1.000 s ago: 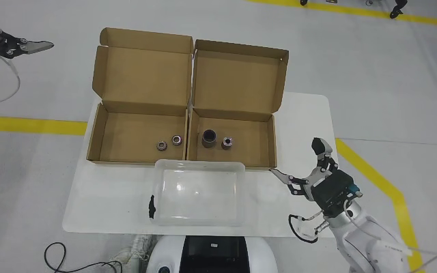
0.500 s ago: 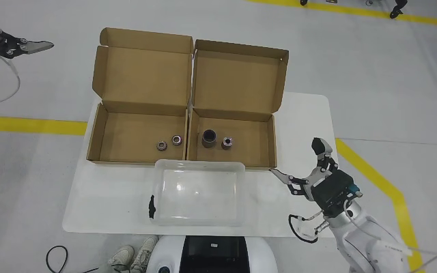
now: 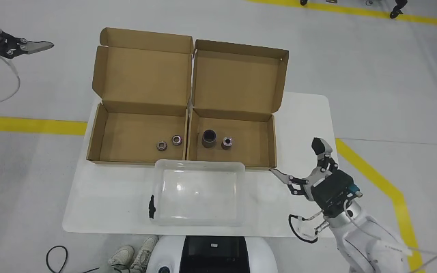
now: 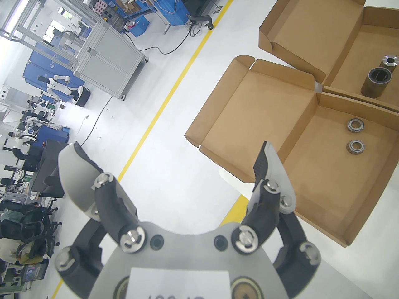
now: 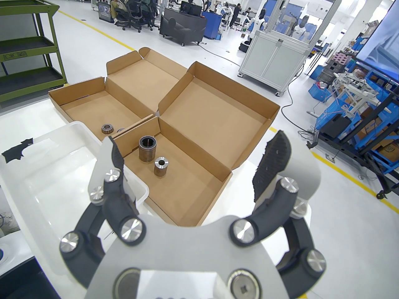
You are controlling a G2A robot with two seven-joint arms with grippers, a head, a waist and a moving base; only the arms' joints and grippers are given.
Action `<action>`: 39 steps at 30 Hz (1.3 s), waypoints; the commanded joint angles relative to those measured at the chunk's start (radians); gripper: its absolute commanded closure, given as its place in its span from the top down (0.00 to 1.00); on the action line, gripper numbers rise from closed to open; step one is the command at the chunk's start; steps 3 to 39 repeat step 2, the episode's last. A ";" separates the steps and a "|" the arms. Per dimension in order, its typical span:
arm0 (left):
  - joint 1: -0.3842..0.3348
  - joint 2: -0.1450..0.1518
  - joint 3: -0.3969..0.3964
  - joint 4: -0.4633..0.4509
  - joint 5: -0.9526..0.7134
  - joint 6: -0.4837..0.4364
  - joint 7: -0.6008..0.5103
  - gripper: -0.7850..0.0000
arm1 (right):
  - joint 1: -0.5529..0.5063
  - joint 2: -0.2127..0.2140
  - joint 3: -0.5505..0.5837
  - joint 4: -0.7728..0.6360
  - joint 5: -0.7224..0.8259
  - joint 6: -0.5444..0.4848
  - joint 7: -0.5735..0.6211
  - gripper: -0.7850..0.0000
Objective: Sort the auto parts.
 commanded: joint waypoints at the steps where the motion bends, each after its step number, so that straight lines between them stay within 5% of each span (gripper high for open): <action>1: 0.000 0.000 0.000 0.000 0.000 0.000 0.000 1.00 | 0.000 0.000 0.000 0.000 0.000 0.000 0.000 1.00; 39: 0.000 0.000 0.000 0.000 0.000 0.000 0.000 1.00 | 0.000 0.000 0.000 0.000 0.000 0.000 0.000 1.00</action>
